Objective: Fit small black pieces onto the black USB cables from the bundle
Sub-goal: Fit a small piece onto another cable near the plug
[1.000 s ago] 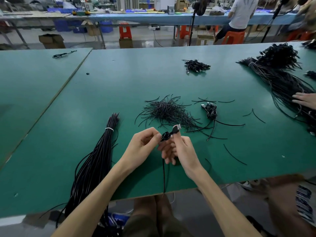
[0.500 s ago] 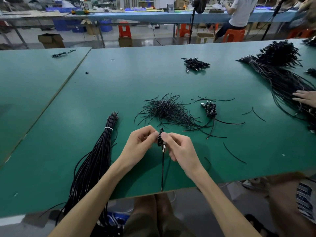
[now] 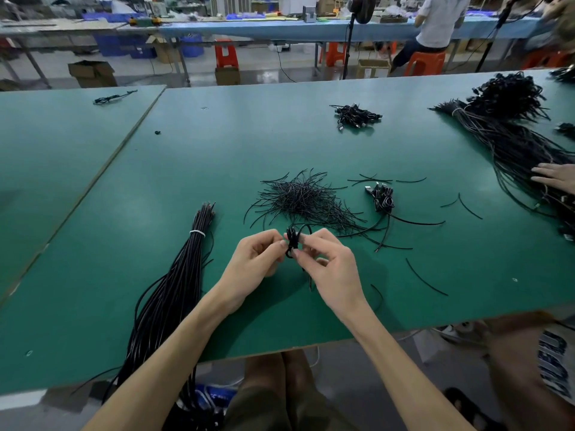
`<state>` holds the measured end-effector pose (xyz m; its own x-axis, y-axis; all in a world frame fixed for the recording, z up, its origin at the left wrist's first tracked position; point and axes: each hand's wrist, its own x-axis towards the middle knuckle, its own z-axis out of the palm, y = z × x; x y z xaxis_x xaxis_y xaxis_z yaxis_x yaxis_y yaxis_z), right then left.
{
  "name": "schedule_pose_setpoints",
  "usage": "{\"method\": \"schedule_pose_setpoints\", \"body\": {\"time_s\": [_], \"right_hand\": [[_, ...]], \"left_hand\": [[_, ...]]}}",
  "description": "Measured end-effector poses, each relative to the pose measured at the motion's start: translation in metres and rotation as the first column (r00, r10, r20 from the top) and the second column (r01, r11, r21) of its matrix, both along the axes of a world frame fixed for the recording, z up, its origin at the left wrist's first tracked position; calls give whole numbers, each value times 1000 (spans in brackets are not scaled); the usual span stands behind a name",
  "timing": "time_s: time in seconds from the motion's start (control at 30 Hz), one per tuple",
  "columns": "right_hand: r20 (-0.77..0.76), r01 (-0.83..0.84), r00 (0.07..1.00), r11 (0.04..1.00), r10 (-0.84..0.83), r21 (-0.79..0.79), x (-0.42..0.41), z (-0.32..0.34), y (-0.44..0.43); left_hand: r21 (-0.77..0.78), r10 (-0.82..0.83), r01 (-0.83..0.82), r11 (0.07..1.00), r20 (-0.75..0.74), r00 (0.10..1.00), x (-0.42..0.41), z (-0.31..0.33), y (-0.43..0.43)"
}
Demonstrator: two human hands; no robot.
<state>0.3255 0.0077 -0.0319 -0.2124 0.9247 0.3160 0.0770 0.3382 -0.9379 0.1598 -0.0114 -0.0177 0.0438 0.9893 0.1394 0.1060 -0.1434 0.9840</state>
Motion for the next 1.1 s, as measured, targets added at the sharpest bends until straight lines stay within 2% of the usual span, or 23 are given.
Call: {"method": "schedule_pose_setpoints", "body": {"time_s": [0.17, 0.4, 0.5, 0.6, 0.77, 0.93, 1.1], "right_hand": [[67, 67, 995, 992, -75, 110, 0, -1, 0], [73, 100, 990, 968, -119, 228, -1, -2, -3], [62, 71, 995, 989, -80, 131, -4, -4, 0], [-32, -5, 999, 999, 4, -38, -6, -2, -2], [-206, 1, 976, 955, -66, -297, 1, 3, 0], [-117, -1, 993, 958, -34, -287, -4, 5, -1], [-118, -27, 993, 947, -11, -320, -4, 7, 0]], "left_hand": [[-79, -40, 46, 996, 66, 997, 2, 1, 0], [-83, -37, 45, 996, 90, 995, 1, 0, 0], [-48, -27, 30, 998, 50, 998, 2, -3, 1], [17, 20, -20, 1000, -19, 1000, -1, -5, 2], [114, 48, -32, 993, -140, 989, 0, -4, 0], [134, 20, 4, 991, -178, 984, 0, -5, -1], [154, -1, 32, 988, -200, 980, 2, -4, 0]]}}
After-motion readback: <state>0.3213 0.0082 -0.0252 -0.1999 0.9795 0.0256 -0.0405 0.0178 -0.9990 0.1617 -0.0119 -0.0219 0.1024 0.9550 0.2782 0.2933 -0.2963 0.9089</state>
